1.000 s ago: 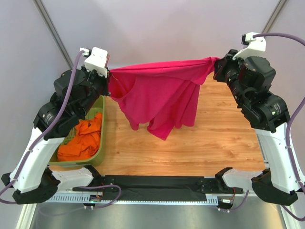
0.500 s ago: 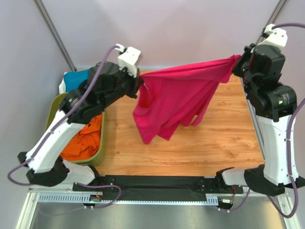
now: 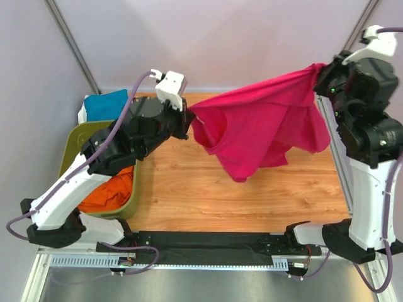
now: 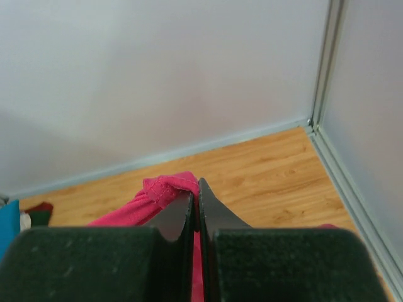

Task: Fold and stack the t-shirts
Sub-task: Flatten the tshirt out

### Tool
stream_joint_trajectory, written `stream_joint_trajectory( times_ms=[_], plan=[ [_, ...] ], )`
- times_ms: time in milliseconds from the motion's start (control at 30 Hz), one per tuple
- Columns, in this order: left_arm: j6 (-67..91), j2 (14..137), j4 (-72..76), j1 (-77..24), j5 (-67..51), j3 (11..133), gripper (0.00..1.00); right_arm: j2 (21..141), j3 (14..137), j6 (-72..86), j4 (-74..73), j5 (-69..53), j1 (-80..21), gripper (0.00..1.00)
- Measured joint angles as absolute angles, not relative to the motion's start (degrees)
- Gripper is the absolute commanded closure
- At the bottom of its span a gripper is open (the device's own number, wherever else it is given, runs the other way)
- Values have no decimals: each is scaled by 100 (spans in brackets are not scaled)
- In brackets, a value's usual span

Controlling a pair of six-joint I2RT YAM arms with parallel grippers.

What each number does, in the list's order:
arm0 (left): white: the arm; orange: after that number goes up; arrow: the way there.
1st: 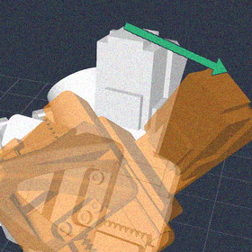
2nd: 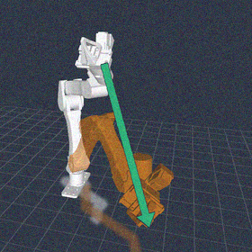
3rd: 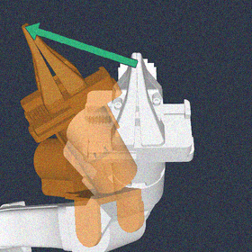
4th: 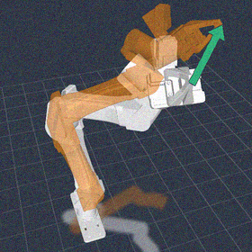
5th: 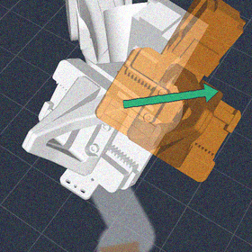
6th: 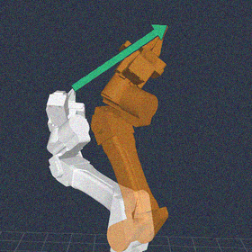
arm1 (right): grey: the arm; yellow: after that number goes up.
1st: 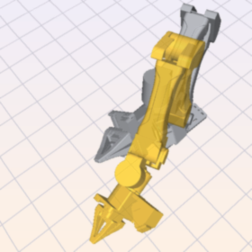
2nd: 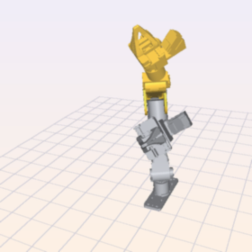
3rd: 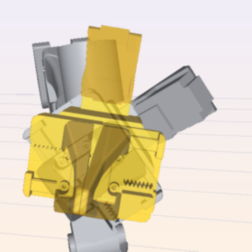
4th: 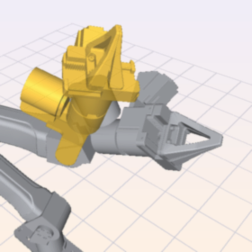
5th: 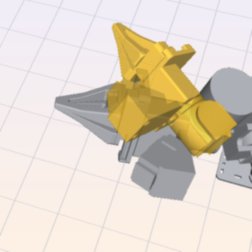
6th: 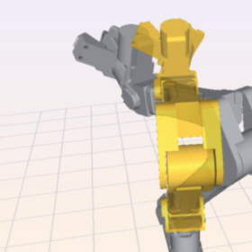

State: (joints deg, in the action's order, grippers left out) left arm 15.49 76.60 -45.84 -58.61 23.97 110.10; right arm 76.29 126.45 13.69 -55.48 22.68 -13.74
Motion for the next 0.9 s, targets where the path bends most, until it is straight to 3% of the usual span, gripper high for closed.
stream_joint_trajectory(
  times_ms=[167,333,467,600,667,733,800,900],
  plan=[
    [2720,6726,-4410,-5647,2405,8726,100,7859,11257,1619,-5551,1623,-1398,100],
    [3868,6379,-4558,-5330,2239,6635,100,8849,9813,1916,-5380,757,-1538,100],
    [4541,6066,-4571,-5068,2187,5395,100,9878,9677,2012,-5192,375,-2018,100],
    [4838,5859,-4600,-4532,2320,5011,100,10683,9900,2171,-4862,-49,-2519,100],
    [4847,5900,-4574,-4075,2340,4976,95,11074,10230,2331,-4770,-239,-2615,100],
    [4737,6119,-4473,-3391,2268,4974,59,11452,10556,2561,-4615,-403,-2630,100],
    [4495,6390,-4370,-2934,2147,4991,4,11592,10619,2764,-4488,-508,-2620,100],
    [3977,6829,-4167,-2716,1673,5245,1,11638,10602,3111,-4410,-617,-2615,100]
  ],
)
